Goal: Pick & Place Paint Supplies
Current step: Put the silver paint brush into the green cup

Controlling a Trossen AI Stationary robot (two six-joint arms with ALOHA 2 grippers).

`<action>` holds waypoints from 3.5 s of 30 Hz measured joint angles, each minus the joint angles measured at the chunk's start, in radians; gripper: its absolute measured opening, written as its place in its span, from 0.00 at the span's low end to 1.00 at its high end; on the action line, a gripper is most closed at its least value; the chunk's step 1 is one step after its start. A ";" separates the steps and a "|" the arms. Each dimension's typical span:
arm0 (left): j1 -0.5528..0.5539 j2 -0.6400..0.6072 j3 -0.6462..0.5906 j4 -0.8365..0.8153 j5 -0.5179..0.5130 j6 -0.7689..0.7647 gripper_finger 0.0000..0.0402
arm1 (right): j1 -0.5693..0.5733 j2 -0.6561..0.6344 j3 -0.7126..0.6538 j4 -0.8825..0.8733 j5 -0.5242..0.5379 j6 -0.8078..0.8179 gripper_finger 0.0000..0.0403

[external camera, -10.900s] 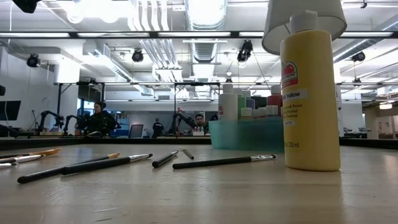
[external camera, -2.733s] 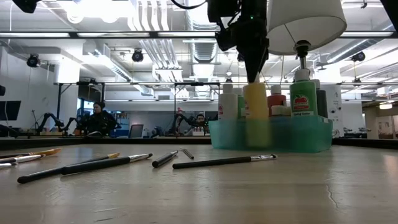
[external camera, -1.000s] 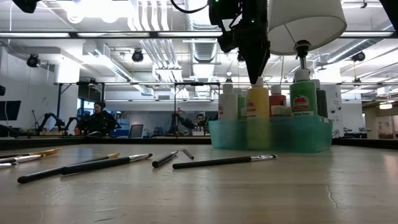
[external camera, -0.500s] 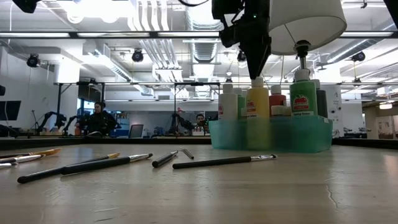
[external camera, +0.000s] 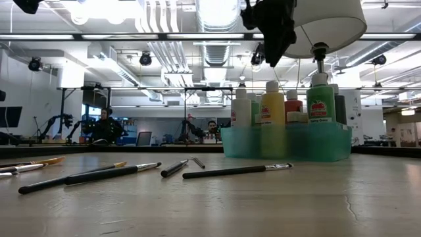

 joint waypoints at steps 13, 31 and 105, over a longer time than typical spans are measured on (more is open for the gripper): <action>0.000 0.000 0.000 0.000 0.000 0.000 0.61 | 0.125 -0.125 0.000 0.133 -0.006 -0.012 0.40; 0.000 0.000 0.000 0.000 0.000 0.000 0.61 | 0.363 -0.138 0.000 0.130 -0.013 -0.232 0.28; 0.000 0.000 0.000 0.000 0.000 0.000 0.61 | 0.396 0.195 -0.475 0.600 -0.257 -0.410 0.02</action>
